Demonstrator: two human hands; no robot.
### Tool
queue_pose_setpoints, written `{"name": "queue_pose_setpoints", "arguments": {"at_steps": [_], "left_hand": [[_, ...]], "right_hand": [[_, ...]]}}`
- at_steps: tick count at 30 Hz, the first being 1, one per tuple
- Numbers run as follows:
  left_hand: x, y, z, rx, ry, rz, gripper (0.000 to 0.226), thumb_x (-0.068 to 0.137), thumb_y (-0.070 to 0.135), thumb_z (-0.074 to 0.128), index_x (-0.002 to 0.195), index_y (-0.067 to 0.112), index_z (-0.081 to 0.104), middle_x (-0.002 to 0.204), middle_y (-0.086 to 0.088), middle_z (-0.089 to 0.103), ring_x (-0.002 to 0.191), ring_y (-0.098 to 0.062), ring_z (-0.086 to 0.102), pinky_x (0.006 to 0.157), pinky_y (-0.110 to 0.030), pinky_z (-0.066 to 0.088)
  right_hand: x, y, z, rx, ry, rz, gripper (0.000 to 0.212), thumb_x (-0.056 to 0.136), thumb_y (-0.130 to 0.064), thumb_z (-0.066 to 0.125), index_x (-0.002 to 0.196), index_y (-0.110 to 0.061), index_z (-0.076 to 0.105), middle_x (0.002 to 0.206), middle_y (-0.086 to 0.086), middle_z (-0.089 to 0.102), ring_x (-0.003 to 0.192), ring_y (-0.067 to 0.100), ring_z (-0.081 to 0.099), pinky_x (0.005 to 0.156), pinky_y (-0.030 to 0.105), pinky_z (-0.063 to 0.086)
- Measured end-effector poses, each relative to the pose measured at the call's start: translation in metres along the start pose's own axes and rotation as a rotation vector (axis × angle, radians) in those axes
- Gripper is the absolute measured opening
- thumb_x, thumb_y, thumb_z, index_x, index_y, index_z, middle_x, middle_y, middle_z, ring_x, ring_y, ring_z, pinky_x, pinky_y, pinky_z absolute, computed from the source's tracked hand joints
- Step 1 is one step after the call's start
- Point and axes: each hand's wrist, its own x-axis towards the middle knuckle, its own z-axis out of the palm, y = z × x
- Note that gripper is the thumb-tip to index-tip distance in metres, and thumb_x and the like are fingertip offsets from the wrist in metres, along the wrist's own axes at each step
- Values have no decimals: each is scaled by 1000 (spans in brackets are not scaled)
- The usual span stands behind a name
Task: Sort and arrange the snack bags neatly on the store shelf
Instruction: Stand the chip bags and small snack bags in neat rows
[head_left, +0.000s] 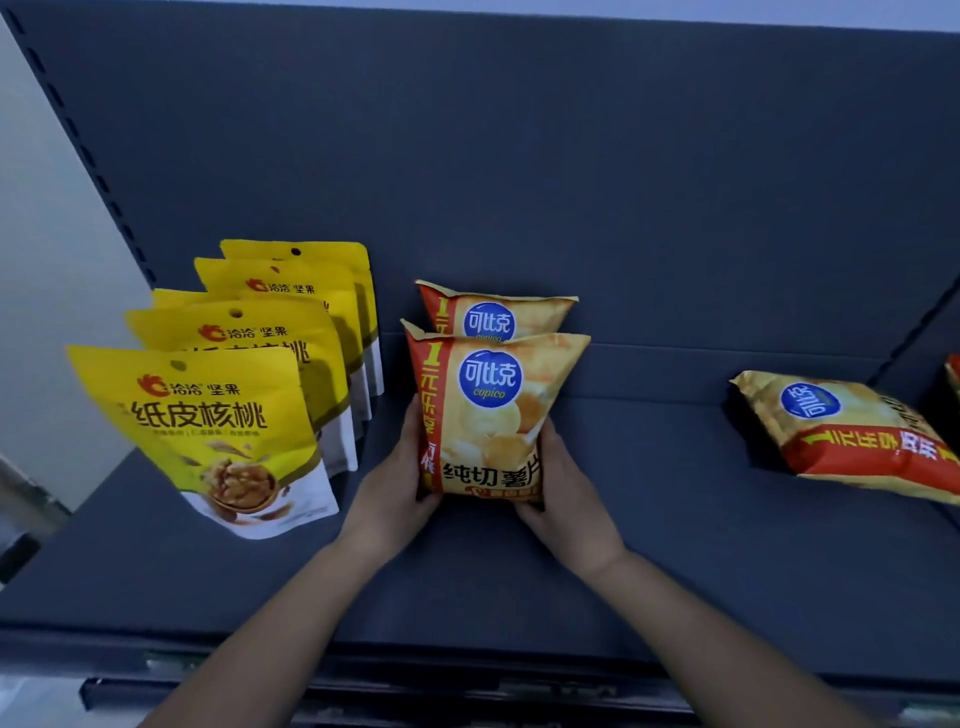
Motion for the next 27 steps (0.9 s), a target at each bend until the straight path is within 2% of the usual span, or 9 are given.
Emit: {"name": "queue_pose_setpoints", "arguments": {"at_steps": [2, 4, 8, 12, 16, 18, 21, 25, 27], "left_hand": [[2, -1, 2, -14, 14, 13, 99, 82, 15, 69, 151, 28, 0, 145, 1, 44, 120, -27, 54, 85, -33, 47], [3, -2, 3, -25, 15, 29, 95, 82, 13, 69, 151, 25, 5, 145, 1, 44, 121, -25, 53, 81, -28, 45], [0, -3, 0, -69, -17, 15, 103, 80, 16, 72, 151, 26, -2, 144, 2, 45, 122, -21, 52, 81, -23, 43], [-2, 2, -5, -147, -83, 9, 115, 72, 14, 79, 150, 28, -5, 145, 5, 41, 128, -15, 46, 91, -22, 41], [-3, 2, -5, -283, -121, -18, 131, 61, 15, 88, 150, 21, -7, 147, 6, 32, 135, -10, 33, 108, -30, 34], [-5, 4, -7, -321, -107, -35, 139, 52, 36, 89, 150, 22, -9, 153, 6, 22, 140, -11, 26, 114, -40, 31], [-13, 19, -7, -273, -4, -5, 134, 47, 60, 78, 148, 30, -6, 156, 2, 12, 144, -13, 15, 116, -45, 25], [-19, 60, -7, 36, 330, 288, 109, 67, 51, 68, 148, 18, 3, 156, -8, 7, 146, -20, 5, 120, -36, 12], [-17, 84, 0, 158, 394, 459, 96, 73, 44, 62, 147, 12, 9, 154, -12, 11, 145, -27, 9, 119, -39, 13]], "right_hand": [[1, 0, 0, -12, -17, 27, 94, 82, -13, 66, 151, -28, 3, 149, -10, 32, 128, 11, 42, 95, 22, 42], [0, -1, 0, -34, -33, 50, 96, 83, -14, 65, 150, -32, -1, 149, -9, 33, 124, 14, 47, 93, 29, 46], [-2, 1, 1, -11, -41, 78, 95, 82, -16, 66, 149, -35, 2, 145, -10, 40, 121, 14, 51, 92, 31, 48], [-4, 4, -3, 55, -83, 86, 97, 79, -23, 71, 148, -37, 5, 143, -14, 40, 125, 6, 46, 98, 28, 45], [-8, 6, -8, 121, -147, 79, 109, 73, -29, 77, 149, -36, 0, 149, -17, 29, 133, -1, 32, 110, 25, 33], [-10, 8, -13, 155, -164, 84, 110, 71, -33, 79, 149, -35, 1, 149, -17, 28, 134, -1, 32, 111, 27, 33], [-14, 15, -28, 121, -189, 83, 106, 71, -38, 79, 145, -40, 3, 152, -16, 23, 136, -2, 26, 111, 19, 27], [-22, 30, -59, 9, -194, 83, 107, 75, -34, 77, 150, -24, 2, 150, -11, 21, 135, -4, 21, 106, 6, 16], [-28, 38, -77, -27, -199, 76, 103, 78, -32, 75, 150, -23, 3, 147, -14, 22, 134, -6, 19, 105, 5, 14]]}}
